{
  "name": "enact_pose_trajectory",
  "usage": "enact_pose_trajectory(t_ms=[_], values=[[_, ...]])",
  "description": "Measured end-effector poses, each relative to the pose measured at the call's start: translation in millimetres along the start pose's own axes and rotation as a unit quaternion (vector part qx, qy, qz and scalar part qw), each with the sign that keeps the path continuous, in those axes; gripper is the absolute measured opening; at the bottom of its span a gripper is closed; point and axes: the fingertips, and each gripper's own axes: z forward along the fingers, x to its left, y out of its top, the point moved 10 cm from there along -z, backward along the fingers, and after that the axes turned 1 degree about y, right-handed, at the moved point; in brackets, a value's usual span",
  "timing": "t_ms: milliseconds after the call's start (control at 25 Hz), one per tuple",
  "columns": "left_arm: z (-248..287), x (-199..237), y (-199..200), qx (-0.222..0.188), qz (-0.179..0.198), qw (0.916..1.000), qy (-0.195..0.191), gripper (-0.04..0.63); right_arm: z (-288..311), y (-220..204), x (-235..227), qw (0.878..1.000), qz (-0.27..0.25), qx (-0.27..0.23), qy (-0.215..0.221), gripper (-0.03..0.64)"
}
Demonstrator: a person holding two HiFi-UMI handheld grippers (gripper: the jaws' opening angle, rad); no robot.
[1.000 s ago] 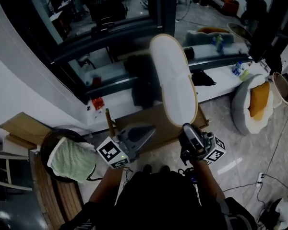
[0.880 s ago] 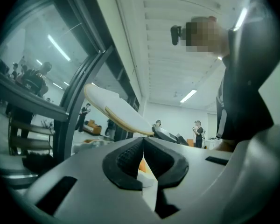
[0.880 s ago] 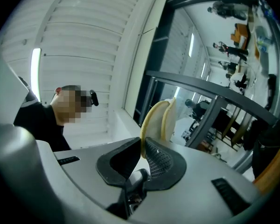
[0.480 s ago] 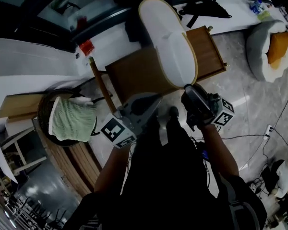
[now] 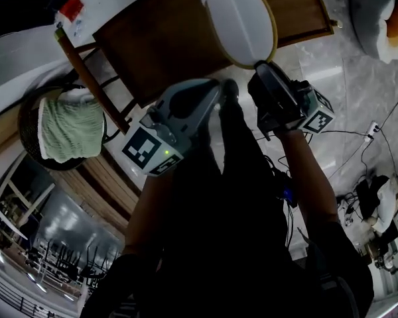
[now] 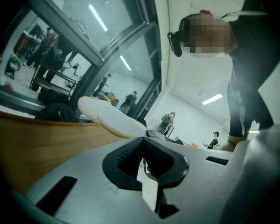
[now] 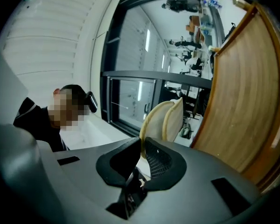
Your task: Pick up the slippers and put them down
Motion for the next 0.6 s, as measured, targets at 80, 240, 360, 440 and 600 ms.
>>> enact_pose_trajectory(t_ms=[80,240,360,440,600], values=[[4.0,2.0,-12.2,0.002,-0.007,1.0,0.0,0.012,-6.2,-8.4,-11.1,1.0,0.01,0.003,-0.005,0.046],[11.6,3.7,-31.8,0.005,-0.021,0.9998,-0.004,0.012,-18.6,-22.8,-25.7,0.999,0.028,0.011,-0.017,0.046],[10.3,8.4,-45.3,0.005,-0.029,0.9995,-0.007,0.012,-24.3,-34.7,-34.8,0.999,0.039,0.016,-0.026,0.046],[8.8,11.1,-53.8,0.006,-0.033,0.9994,-0.009,0.012,-28.0,-41.2,-39.6,0.998,0.041,0.018,-0.032,0.046],[8.1,13.0,-67.9,0.009,-0.042,0.999,-0.01,0.012,-36.8,-48.9,-46.3,0.998,0.051,0.011,-0.047,0.046]])
